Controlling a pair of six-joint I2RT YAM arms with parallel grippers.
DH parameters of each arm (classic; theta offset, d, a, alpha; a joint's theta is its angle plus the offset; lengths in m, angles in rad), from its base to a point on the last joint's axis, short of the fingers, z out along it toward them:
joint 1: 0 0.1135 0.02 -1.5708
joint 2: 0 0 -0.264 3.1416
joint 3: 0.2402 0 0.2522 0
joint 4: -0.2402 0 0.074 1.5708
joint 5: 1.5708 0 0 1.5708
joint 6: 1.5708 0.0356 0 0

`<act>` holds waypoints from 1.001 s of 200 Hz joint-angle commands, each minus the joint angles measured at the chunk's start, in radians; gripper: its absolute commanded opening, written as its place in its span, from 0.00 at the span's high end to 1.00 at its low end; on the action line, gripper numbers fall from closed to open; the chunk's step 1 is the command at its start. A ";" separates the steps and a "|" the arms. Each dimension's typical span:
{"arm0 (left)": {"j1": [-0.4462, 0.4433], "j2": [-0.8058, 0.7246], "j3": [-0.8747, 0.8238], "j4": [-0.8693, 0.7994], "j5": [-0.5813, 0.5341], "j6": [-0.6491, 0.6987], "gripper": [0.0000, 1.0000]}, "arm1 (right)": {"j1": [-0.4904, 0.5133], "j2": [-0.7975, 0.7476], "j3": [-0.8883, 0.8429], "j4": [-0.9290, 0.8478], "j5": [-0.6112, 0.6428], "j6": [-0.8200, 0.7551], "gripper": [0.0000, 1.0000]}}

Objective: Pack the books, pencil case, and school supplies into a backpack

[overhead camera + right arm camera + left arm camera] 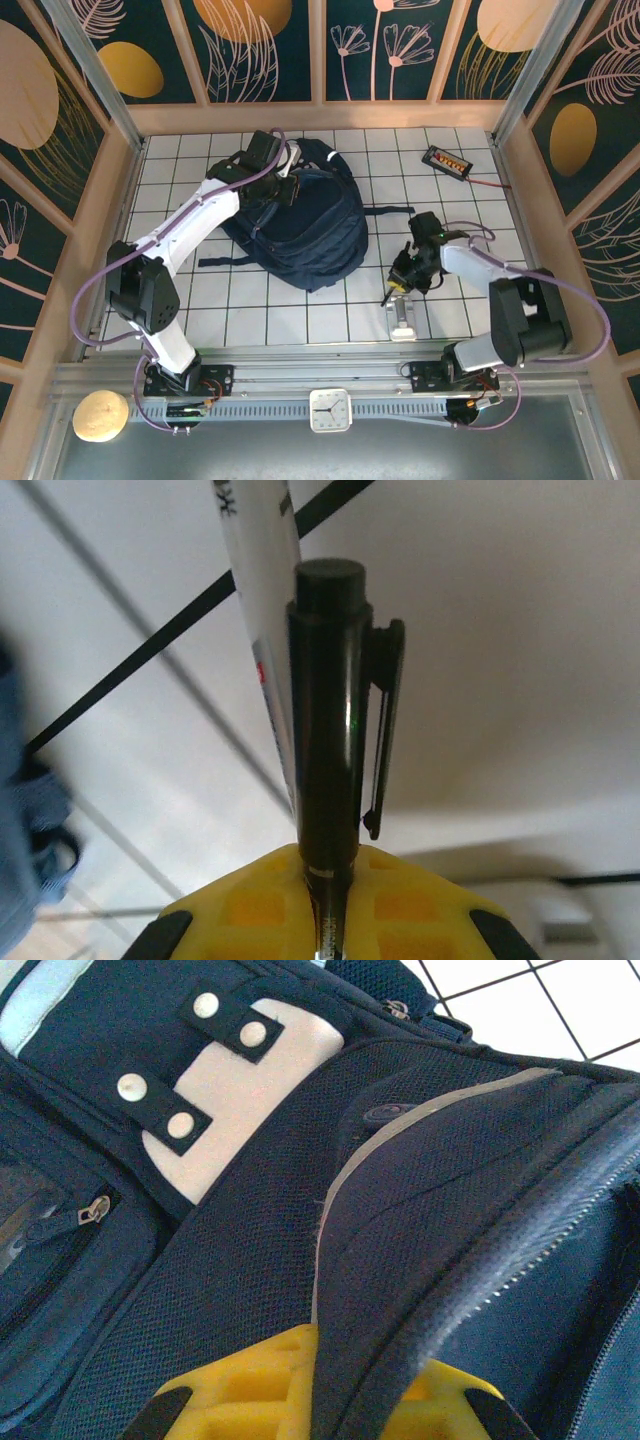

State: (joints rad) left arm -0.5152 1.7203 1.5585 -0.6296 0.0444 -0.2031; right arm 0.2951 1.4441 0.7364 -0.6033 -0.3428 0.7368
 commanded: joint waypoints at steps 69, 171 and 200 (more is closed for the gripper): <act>0.010 -0.100 -0.058 0.029 -0.029 0.019 1.00 | -0.010 0.096 0.182 -0.141 0.167 -0.042 0.50; 0.010 -0.086 -0.030 0.019 -0.017 0.044 1.00 | -0.037 0.432 0.620 -0.218 0.202 -0.133 0.49; 0.010 -0.094 -0.031 0.013 -0.015 0.041 1.00 | -0.037 0.511 0.671 -0.237 0.231 -0.154 0.51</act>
State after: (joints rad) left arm -0.5152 1.6669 1.4975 -0.6285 0.0368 -0.1627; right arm 0.2649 1.9217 1.3521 -0.7883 -0.1558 0.6159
